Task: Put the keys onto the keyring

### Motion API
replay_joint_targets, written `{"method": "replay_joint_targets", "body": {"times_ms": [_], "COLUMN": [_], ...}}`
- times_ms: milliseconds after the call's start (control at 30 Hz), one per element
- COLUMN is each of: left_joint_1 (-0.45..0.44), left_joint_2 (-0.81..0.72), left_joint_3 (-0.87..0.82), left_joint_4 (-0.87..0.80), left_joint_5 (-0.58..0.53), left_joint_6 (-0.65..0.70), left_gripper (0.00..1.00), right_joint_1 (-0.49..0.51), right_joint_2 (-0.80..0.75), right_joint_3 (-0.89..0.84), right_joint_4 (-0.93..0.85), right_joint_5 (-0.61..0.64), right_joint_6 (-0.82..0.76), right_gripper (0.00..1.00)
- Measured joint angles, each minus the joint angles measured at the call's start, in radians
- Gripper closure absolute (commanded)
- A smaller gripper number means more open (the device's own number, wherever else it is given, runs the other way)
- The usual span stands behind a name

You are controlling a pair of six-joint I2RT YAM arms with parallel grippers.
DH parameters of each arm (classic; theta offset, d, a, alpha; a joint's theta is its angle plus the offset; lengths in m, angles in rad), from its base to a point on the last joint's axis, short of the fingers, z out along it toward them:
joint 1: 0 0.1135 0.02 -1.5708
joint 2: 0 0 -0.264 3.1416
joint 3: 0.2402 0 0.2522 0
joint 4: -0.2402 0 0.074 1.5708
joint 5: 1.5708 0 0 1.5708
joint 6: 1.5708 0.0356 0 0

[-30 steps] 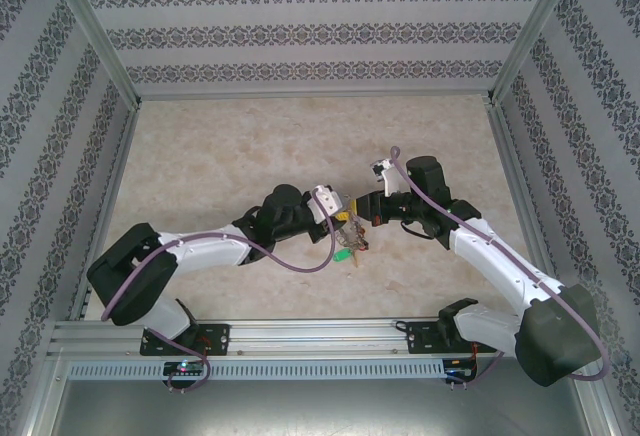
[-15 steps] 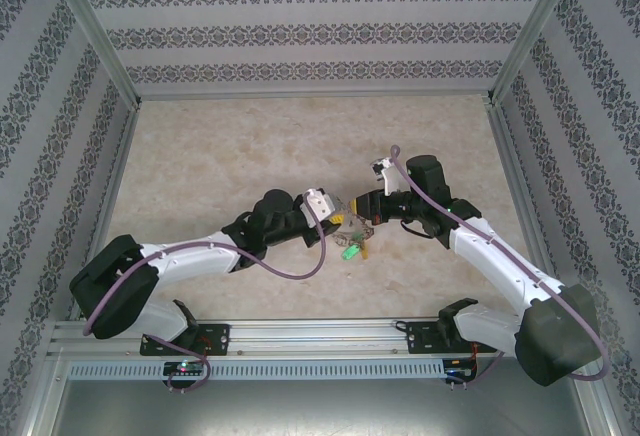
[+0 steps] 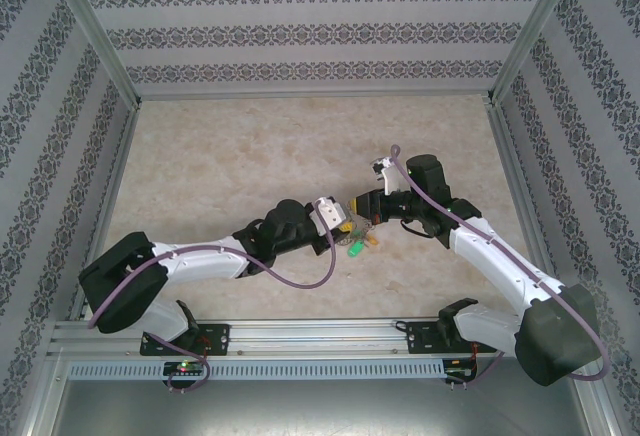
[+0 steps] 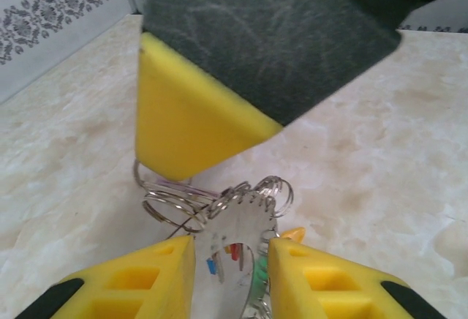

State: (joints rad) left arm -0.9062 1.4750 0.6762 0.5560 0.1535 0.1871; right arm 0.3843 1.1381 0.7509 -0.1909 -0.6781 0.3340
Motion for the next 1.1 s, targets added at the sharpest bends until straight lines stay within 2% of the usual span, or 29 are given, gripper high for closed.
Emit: {"method": "replay_joint_targets", "body": {"times_ms": [300, 600, 800, 967, 1100], "left_joint_1": [-0.003, -0.004, -0.003, -0.003, -0.003], "left_joint_2": [0.013, 0.013, 0.013, 0.013, 0.013], "left_joint_3": [0.002, 0.002, 0.001, 0.001, 0.001], "left_joint_4": [0.049, 0.059, 0.059, 0.059, 0.059], "left_joint_5": [-0.066, -0.145, -0.164, -0.162, -0.135], "left_joint_6": [-0.026, -0.062, -0.062, -0.061, -0.056], "left_gripper": [0.7, 0.91, 0.89, 0.77, 0.74], "right_joint_1": [0.0, 0.0, 0.0, 0.0, 0.0], "right_joint_2": [0.0, -0.004, -0.005, -0.005, -0.005], "right_joint_3": [0.0, 0.0, 0.0, 0.0, 0.0], "right_joint_4": [0.0, 0.001, -0.003, -0.006, -0.011], "right_joint_5": [-0.001, 0.0, 0.0, 0.0, 0.0], "right_joint_6": [0.0, 0.0, 0.0, 0.0, 0.0], "right_gripper": [1.0, 1.0, 1.0, 1.0, 1.0]}}
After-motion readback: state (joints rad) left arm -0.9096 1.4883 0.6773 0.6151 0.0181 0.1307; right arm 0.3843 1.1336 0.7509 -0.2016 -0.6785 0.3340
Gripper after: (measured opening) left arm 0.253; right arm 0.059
